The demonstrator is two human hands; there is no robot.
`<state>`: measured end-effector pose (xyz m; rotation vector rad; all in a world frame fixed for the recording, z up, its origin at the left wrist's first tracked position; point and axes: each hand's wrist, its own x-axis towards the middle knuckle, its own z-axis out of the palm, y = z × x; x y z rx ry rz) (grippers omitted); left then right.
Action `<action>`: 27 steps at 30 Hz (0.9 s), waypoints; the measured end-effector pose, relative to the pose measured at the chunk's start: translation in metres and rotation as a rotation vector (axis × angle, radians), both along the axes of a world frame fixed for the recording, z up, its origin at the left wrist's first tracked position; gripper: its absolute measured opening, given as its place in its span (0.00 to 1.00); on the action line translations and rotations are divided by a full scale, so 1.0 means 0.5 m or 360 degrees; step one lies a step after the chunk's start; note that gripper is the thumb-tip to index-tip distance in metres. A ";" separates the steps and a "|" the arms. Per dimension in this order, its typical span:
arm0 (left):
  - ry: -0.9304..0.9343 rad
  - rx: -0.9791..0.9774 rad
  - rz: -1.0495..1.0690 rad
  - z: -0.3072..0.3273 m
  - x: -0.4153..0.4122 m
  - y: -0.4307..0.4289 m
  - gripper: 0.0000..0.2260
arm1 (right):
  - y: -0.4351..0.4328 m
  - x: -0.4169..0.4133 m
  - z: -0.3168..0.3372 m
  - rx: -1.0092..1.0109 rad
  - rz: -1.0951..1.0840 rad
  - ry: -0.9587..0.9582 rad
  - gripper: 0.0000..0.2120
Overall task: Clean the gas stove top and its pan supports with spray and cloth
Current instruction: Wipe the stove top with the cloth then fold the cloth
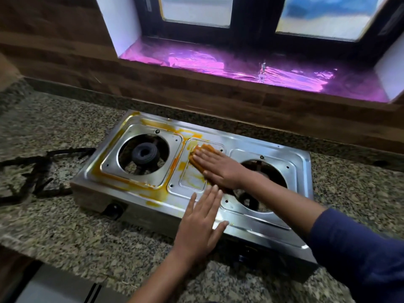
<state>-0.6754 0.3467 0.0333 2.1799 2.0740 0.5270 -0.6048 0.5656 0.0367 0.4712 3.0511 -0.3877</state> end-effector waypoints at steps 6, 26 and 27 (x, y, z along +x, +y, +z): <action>-0.0045 0.0100 0.0318 -0.056 -0.146 -0.123 0.31 | -0.162 0.033 0.010 -0.0157 -0.0023 0.0076 0.27; 0.0150 0.0155 -0.0001 -0.108 -0.318 -0.171 0.28 | -0.123 -0.272 -0.010 -0.0035 -0.1780 0.0139 0.31; 0.0138 0.0157 -0.0015 -0.108 -0.320 -0.172 0.28 | -0.091 -0.274 -0.009 -0.0001 -0.1772 0.0134 0.31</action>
